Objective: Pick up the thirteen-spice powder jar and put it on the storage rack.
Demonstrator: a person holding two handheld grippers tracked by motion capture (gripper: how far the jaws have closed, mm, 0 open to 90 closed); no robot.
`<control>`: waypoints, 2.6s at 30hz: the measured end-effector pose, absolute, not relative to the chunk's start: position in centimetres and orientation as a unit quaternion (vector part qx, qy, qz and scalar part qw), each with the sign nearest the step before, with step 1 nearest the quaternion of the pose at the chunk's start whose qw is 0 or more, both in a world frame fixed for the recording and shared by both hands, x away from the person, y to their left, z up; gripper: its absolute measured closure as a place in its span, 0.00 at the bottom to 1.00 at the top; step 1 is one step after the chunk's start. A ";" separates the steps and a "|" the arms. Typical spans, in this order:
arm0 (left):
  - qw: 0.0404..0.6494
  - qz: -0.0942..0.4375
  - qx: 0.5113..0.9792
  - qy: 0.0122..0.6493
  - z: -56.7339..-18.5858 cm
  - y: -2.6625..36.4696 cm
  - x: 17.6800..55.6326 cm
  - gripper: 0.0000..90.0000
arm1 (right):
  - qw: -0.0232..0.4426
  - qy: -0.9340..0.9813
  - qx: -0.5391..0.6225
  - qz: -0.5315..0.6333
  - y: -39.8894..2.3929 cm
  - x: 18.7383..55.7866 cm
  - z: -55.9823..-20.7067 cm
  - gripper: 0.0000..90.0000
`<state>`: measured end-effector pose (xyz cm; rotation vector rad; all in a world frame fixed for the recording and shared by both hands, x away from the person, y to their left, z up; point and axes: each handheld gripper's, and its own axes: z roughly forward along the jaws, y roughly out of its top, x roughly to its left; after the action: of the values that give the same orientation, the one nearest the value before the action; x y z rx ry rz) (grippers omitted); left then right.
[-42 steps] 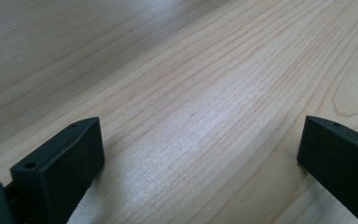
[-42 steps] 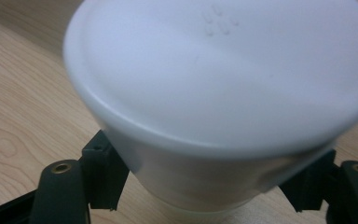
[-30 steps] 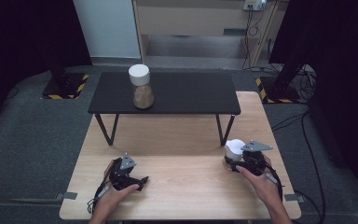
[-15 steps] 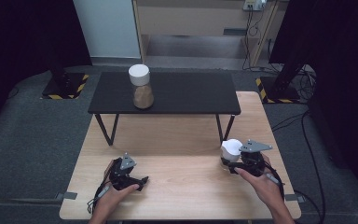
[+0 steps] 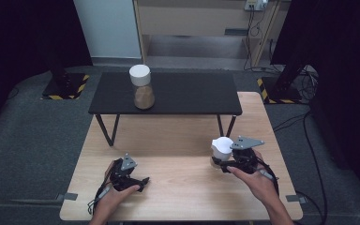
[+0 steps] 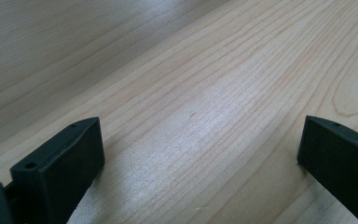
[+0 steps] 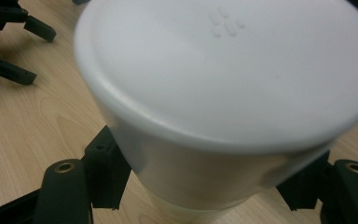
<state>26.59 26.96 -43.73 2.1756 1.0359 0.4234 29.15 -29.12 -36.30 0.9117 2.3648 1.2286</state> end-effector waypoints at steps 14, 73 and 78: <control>0.340 0.163 0.836 0.398 -43.7 27.0 26.6 0.00 | 0.147 0.835 0.304 0.434 -27.9 29.9 -35.5 0.35; 0.341 0.164 0.835 0.398 -43.8 26.9 26.6 0.00 | 0.150 0.849 0.257 0.437 -23.6 31.9 -22.8 0.35; 0.341 0.164 0.836 0.398 -43.8 26.9 26.6 0.00 | 0.153 0.844 0.257 0.444 -23.6 32.4 -20.7 0.35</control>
<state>26.58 26.94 -43.75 2.1743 1.0357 0.4260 32.37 -23.63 -20.74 0.7368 2.4223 1.2750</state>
